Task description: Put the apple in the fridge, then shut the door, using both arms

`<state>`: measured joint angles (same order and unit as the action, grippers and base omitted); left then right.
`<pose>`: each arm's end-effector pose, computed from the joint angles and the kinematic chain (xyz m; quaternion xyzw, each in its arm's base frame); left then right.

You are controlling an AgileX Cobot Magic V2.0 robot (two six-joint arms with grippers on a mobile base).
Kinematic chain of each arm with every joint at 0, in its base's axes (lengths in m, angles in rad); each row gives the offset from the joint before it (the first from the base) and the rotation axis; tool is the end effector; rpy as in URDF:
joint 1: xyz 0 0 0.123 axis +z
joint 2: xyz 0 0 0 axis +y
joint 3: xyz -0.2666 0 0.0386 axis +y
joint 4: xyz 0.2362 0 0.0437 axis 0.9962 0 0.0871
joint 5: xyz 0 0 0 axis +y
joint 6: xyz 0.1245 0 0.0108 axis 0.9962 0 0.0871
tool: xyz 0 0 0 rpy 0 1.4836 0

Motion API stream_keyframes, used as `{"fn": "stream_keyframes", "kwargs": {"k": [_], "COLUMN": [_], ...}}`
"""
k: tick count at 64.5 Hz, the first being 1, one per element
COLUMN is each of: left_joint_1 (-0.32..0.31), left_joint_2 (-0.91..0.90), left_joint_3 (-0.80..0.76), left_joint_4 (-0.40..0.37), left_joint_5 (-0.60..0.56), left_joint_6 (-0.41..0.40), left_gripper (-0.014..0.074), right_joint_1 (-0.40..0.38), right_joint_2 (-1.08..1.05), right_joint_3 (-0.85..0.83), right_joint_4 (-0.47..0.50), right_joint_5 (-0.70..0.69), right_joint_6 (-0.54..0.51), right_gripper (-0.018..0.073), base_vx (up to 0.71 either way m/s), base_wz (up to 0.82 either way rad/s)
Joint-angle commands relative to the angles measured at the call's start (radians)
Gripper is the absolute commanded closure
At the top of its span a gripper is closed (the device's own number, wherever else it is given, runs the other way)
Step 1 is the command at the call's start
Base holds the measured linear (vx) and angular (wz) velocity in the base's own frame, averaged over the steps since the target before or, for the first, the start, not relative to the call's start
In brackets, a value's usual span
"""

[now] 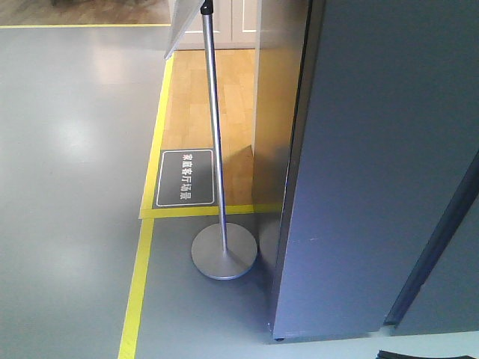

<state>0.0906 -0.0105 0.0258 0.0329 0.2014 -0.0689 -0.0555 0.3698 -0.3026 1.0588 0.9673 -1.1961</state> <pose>0.0933 0.0093 0.1827 -0.0499 0.7497 0.0203 0.6596 0.0807 0.0854 0.2341 -0.3213 0.7699 0.2369 0.4979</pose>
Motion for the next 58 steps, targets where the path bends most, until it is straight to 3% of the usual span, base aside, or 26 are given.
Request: {"fn": "stream_keyframes", "kwargs": {"k": [1,15,24,33,42,58], "left_joint_1": [-0.001,-0.001,-0.001,-0.001,-0.001,-0.001], "left_joint_2": [-0.016,-0.016,-0.016,-0.016,-0.016,-0.016], "left_joint_3": [0.028,0.028,0.028,0.028,0.028,0.028], "left_joint_4": [-0.001,-0.001,-0.001,-0.001,-0.001,-0.001], "left_joint_5": [-0.067,-0.067,-0.067,-0.067,-0.067,-0.067], "left_joint_6": [0.001,0.001,0.001,0.001,0.001,0.001], "left_gripper": [0.0604,0.0604,0.0604,0.0604,0.0604,0.0604], "right_joint_1": [-0.002,0.001,0.031,0.08,0.107,0.106], "right_joint_2": [0.007,-0.003,-0.067,-0.129,-0.181,-0.296], "right_joint_3": [-0.026,-0.026,-0.026,-0.026,-0.012,0.18], "right_joint_4": [0.053,0.043,-0.036,-0.206,-0.434,-0.741], "right_joint_5": [-0.015,-0.026,-0.147,-0.259,-0.385,-0.704], "right_joint_6": [-0.01,-0.011,0.038,0.23,0.52,0.951], "right_gripper": [0.0563,0.0563,0.0563,0.0563,0.0563,0.0563], "base_vx": [0.0,0.0,0.0,0.0,0.0,0.0], "base_wz": [0.0,0.0,0.0,0.0,0.0,0.0]}}
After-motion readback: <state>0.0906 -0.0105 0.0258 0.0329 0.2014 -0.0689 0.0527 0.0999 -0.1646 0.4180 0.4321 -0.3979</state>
